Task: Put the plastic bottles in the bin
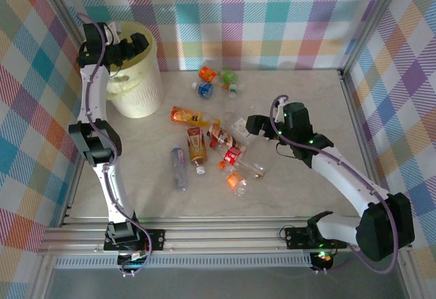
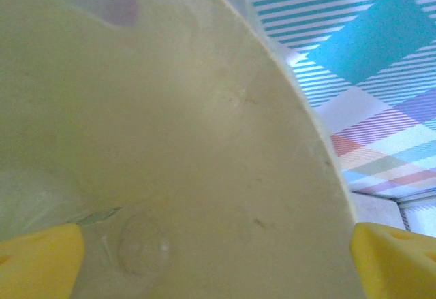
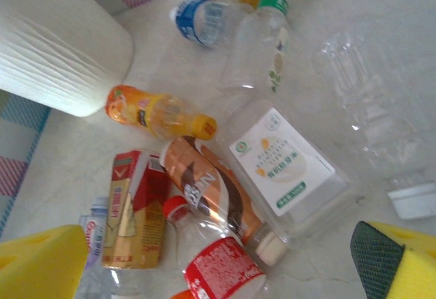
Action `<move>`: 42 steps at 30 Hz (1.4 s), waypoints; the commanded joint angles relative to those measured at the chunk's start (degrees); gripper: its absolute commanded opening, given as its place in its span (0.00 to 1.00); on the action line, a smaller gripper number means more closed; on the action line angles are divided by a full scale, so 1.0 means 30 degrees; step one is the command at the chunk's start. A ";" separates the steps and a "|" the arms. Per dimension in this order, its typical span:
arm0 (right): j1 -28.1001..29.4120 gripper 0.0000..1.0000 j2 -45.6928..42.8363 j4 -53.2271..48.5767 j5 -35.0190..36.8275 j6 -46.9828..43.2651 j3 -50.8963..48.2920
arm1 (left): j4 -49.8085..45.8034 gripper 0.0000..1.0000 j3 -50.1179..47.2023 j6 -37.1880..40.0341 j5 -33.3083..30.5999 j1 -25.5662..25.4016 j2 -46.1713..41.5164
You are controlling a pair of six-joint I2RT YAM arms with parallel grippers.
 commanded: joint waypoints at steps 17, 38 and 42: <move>0.1637 1.00 0.1064 -0.5812 -0.1809 -0.5161 -0.1694 | 0.2051 1.00 -0.5586 -0.3297 0.2341 -0.1025 -0.8291; 1.1302 0.97 -0.0811 -0.5535 0.8683 -0.1124 -0.2911 | 0.2307 1.00 -1.9232 -0.5602 0.0623 -0.5553 -1.7528; 1.2341 0.93 -0.0226 -0.4934 0.5728 -0.1683 -0.3096 | 0.2024 1.00 -2.1141 -0.5830 0.0001 -0.5584 -1.8773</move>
